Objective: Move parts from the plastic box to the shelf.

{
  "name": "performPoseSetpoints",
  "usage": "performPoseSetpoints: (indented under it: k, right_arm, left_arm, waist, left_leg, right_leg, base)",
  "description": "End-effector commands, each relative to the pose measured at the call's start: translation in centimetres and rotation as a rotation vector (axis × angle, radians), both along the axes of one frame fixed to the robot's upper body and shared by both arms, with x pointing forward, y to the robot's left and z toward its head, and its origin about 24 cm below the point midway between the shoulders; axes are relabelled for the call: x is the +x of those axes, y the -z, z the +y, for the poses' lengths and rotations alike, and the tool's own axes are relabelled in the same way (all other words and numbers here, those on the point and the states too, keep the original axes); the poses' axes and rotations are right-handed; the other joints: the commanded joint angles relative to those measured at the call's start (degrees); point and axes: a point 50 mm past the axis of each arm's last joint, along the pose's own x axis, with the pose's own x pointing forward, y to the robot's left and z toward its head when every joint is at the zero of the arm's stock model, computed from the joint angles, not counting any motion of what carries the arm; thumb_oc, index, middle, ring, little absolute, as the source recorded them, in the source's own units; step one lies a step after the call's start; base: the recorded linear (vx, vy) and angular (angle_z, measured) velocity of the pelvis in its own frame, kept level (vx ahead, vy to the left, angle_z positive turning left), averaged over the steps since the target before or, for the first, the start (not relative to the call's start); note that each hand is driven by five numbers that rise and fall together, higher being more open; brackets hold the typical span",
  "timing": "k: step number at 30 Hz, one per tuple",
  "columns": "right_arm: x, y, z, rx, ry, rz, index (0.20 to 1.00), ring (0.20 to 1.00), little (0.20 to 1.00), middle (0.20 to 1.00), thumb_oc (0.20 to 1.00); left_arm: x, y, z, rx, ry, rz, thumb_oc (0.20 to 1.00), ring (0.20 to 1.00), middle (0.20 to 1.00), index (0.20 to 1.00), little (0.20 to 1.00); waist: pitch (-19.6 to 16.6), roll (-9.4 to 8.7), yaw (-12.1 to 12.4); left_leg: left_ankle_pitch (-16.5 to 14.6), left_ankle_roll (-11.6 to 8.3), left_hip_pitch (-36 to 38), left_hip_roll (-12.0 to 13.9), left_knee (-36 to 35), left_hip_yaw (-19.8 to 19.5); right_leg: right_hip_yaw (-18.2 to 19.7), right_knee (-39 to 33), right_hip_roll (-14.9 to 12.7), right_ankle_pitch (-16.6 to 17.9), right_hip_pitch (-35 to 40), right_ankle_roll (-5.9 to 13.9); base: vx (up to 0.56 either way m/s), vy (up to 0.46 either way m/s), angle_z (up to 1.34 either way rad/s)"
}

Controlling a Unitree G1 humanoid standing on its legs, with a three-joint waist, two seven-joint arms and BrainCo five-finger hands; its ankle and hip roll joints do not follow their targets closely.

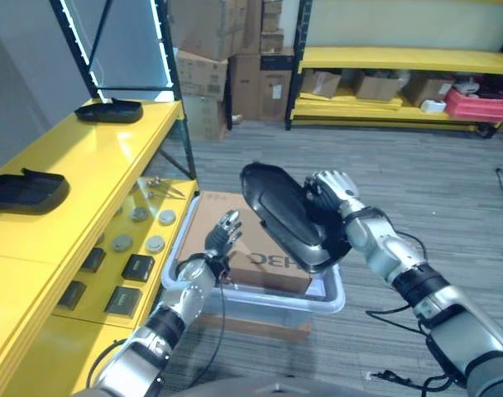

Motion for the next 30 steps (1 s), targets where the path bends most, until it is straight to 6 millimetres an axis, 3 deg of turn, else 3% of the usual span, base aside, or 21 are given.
performPoseSetpoints:
  k: [1, 11, 18, 19, 24, 25, 28, 29, 30]
  right_arm:
    - [2.0, -5.5, 2.7, 0.032, -0.085, -0.180, 0.200, 0.200, 0.200, 0.200, 0.200]
    - [-0.1, -5.1, 7.4, 0.135, -0.288, -0.140, 0.200, 0.200, 0.200, 0.200, 0.200]
    - [-4.0, -5.6, 10.8, 0.345, -0.527, -0.087, 0.200, 0.200, 0.200, 0.200, 0.200]
    - [-4.4, -5.7, 11.1, 0.370, -0.547, -0.082, 0.200, 0.200, 0.200, 0.200, 0.200]
    - [-6.4, -5.0, 11.5, 0.477, -0.596, -0.033, 0.200, 0.200, 0.200, 0.200, 0.200]
    - [-7.1, -4.6, 11.6, 0.579, -0.640, 0.047, 0.200, 0.200, 0.200, 0.200, 0.200]
    - [-7.6, -5.2, 11.1, 0.626, -0.692, 0.084, 0.200, 0.200, 0.200, 0.200, 0.200]
    - [-7.7, -5.6, 10.4, 0.651, -0.705, 0.092, 1.000, 1.000, 1.000, 1.000, 1.000]
    - [-7.6, -5.8, 9.4, 0.744, -0.685, 0.112, 1.000, 1.000, 1.000, 1.000, 1.000]
  left_arm:
    - [1.7, -1.4, -0.9, 0.017, 0.041, -0.042, 1.000, 1.000, 1.000, 1.000, 1.000]
    - [3.1, -3.7, -1.9, -0.062, 0.032, -0.094, 1.000, 1.000, 1.000, 1.000, 1.000]
    - [4.3, -6.5, -1.8, -0.038, 0.047, -0.209, 1.000, 1.000, 1.000, 1.000, 1.000]
    - [4.4, -6.7, -1.8, -0.013, 0.055, -0.230, 0.200, 0.200, 0.200, 0.200, 0.200]
    - [4.4, -7.4, -1.1, 0.040, 0.017, -0.295, 0.200, 0.200, 0.200, 0.200, 0.200]
    - [4.5, -7.9, -0.4, 0.062, -0.059, -0.325, 0.200, 0.200, 0.200, 0.200, 0.200]
    - [4.7, -8.4, 0.4, 0.115, -0.094, -0.373, 0.200, 0.200, 0.200, 0.200, 0.200]
    - [4.7, -8.7, 1.0, 0.152, -0.105, -0.404, 0.200, 0.200, 0.200, 0.200, 0.200]
    - [4.6, -8.8, 1.4, 0.162, -0.120, -0.419, 0.200, 0.200, 0.200, 0.200, 0.200]
  waist:
    - [-1.47, -1.39, 1.89]
    - [-1.58, -1.22, 1.51]
    - [-1.27, -0.84, 1.27]
    - [-1.29, -0.82, 1.28]
    - [-0.85, -0.79, 1.18]
    - [-0.45, -0.87, 1.28]
    - [-0.22, -1.04, 1.39]
    - [-0.15, -1.10, 1.47]
    - [-0.16, -1.09, 1.48]
  left_leg:
    - [-1.41, -2.31, 2.82, 3.95, 0.11, 2.56]
    - [-1.26, -2.30, 2.78, 4.30, 0.11, 2.76]
    - [-1.11, -2.11, 2.36, 3.97, 0.11, 2.06]
    - [-1.10, -2.10, 2.27, 3.92, 0.11, 1.89]
    - [-1.12, -2.04, 2.08, 3.67, 0.11, 1.56]
    - [-0.91, -2.25, 2.01, 3.79, 0.11, 1.50]
    - [-0.61, -2.52, 1.81, 4.01, 0.11, 1.51]
    - [-0.54, -2.60, 1.80, 4.09, 0.11, 1.68]
    - [-0.46, -2.61, 1.80, 4.09, 0.11, 1.76]
  right_leg:
    - [0.22, 2.59, -3.87, -2.00, 0.42, 3.75]
    - [0.29, 2.75, -3.41, -1.74, 0.07, 3.55]
    - [-0.11, 2.98, -3.62, -1.64, -0.06, 3.55]
    - [-0.25, 2.88, -3.67, -1.63, 0.02, 3.51]
    - [-0.64, 3.10, -3.88, -1.80, 0.06, 3.44]
    - [-1.10, 3.14, -3.84, -1.90, 0.29, 3.34]
    - [-1.41, 2.93, -3.80, -1.89, 0.45, 3.33]
    - [-1.52, 2.74, -3.80, -1.78, 0.50, 3.33]
    - [-1.55, 2.67, -3.79, -1.78, 0.51, 3.34]
  base:
    - [-0.02, -0.012, -0.15]
    - [-0.02, -0.009, -0.06]
    - [0.00, 0.000, 0.00]
    - [0.00, 0.000, 0.00]
    - [0.00, -0.003, 0.02]
    - [0.01, -0.014, 0.04]
    - [0.00, -0.016, 0.09]
    - [0.01, -0.017, 0.07]
    - [0.01, -0.015, 0.03]
